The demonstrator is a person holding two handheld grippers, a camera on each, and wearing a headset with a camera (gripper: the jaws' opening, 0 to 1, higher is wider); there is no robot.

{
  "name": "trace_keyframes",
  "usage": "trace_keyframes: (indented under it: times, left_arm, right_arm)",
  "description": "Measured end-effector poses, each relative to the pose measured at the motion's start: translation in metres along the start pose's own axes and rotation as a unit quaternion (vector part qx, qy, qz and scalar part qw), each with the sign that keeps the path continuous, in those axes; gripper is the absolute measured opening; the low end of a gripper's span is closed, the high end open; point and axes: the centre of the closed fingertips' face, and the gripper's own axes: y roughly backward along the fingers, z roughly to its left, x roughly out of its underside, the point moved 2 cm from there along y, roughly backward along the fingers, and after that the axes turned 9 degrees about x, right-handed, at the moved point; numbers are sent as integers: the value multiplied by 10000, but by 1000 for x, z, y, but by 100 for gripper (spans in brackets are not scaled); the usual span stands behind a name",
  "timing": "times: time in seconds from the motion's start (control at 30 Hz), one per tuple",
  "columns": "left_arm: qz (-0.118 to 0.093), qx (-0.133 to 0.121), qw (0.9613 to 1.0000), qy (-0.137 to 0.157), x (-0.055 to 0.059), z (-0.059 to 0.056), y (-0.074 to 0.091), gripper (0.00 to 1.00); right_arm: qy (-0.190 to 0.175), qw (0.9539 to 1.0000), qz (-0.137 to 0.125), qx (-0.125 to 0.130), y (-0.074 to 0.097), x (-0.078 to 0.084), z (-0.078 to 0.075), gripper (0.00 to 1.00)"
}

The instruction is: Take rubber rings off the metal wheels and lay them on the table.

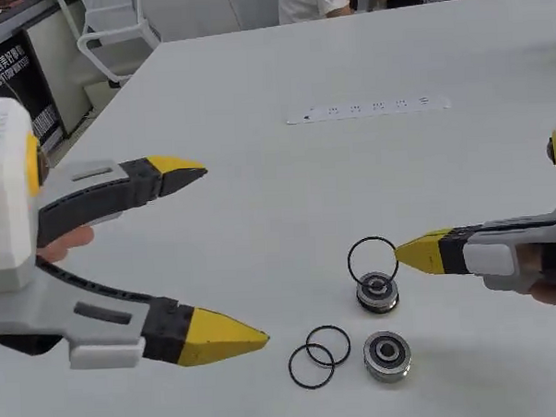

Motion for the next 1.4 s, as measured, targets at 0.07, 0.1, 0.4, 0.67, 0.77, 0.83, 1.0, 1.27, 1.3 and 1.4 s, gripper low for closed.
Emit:
trace_keyframes:
  times: [0.07,0.1,0.4,0.67,0.77,0.83,1.0,1.27,1.3,1.4]
  left_arm:
    - [-1,-100,9999,12,2,-1,8,100]
    - [-11,-143,9999,24,3,-1,12,100]
    - [-61,-583,9976,369,18,-10,45,100]
    - [-150,-927,9930,721,37,-20,61,100]
    - [-239,-1022,9903,908,43,-22,64,100]
    - [-208,-1058,9894,975,48,-25,63,100]
    - [-178,-1018,9890,1054,53,-33,56,100]
    - [-139,-1031,9881,1133,58,-36,55,98]
    - [-171,-1046,9876,1160,58,-36,55,98]
    - [-254,-995,9864,1281,57,-39,53,99]
  right_arm:
    - [30,10000,14,-43,-2,-1,4,0]
    - [49,10000,30,-72,-3,-1,6,0]
    - [161,9992,183,-328,-15,1,23,0]
    - [256,9978,394,-474,-28,9,34,0]
    - [254,9963,622,-535,-37,21,36,0]
    - [301,9958,713,-498,-43,27,36,0]
    - [265,9940,901,-564,-52,37,37,0]
    - [226,9915,1188,-486,-61,54,29,0]
    - [189,9910,1237,-486,-61,56,29,0]
    - [104,9890,1410,-422,-63,63,24,0]
